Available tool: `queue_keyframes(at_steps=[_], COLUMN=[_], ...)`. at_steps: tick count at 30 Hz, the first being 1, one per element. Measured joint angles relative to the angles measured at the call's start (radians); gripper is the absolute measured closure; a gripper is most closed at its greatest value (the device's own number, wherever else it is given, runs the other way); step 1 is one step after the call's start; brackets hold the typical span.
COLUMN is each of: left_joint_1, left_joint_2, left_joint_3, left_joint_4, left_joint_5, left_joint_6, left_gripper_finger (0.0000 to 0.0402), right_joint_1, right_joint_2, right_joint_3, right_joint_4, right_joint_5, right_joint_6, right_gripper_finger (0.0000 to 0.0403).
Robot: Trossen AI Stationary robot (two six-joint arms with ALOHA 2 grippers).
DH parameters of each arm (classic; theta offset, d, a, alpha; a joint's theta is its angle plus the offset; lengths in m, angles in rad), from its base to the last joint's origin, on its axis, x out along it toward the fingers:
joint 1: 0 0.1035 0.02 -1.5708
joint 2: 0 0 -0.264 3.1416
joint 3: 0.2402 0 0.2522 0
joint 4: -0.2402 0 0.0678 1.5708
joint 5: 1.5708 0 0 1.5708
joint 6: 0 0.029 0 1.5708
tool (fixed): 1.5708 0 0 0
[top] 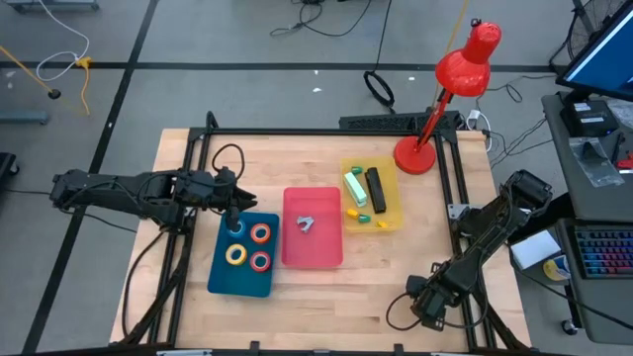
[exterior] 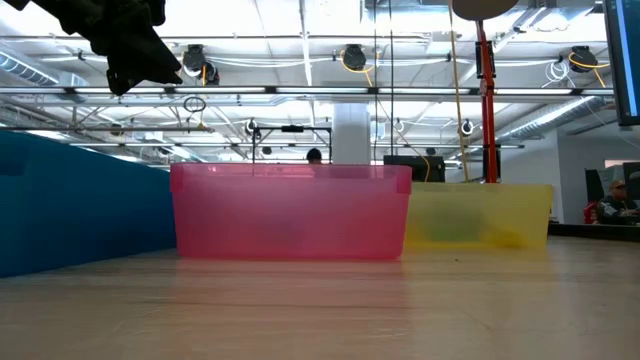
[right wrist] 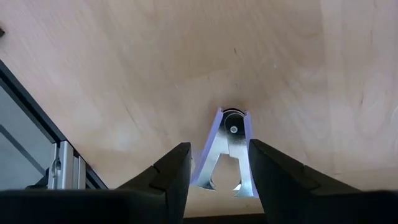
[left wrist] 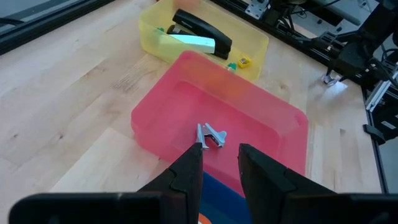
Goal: Pick and place Stapler, Stapler remover, tape
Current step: Put the purple staple remover into the yellow bin
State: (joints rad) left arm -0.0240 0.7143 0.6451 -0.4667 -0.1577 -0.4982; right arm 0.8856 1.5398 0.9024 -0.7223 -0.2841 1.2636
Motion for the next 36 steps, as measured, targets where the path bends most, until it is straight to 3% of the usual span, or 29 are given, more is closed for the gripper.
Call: queue_keyframes(at_steps=[16, 28, 36], left_joint_1=[0.0, 0.0, 0.0], left_joint_2=[0.0, 0.0, 0.0], left_joint_3=[0.0, 0.0, 0.0], left_joint_4=[-0.001, -0.001, -0.001], left_joint_5=[0.0, 0.0, 0.0], left_joint_6=[0.001, 0.003, -0.001], left_gripper_finger=[0.0298, 0.0298, 0.0298], right_joint_1=[0.0, 0.005, 0.006], right_joint_2=[0.0, 0.0, 0.0], right_joint_3=[0.0, -0.005, -0.098], right_joint_4=[-0.093, -0.07, 0.024], right_joint_5=[-0.008, -0.084, -0.113], right_joint_6=[0.079, 0.055, 0.098], right_gripper_finger=[0.0248, 0.0248, 0.0248])
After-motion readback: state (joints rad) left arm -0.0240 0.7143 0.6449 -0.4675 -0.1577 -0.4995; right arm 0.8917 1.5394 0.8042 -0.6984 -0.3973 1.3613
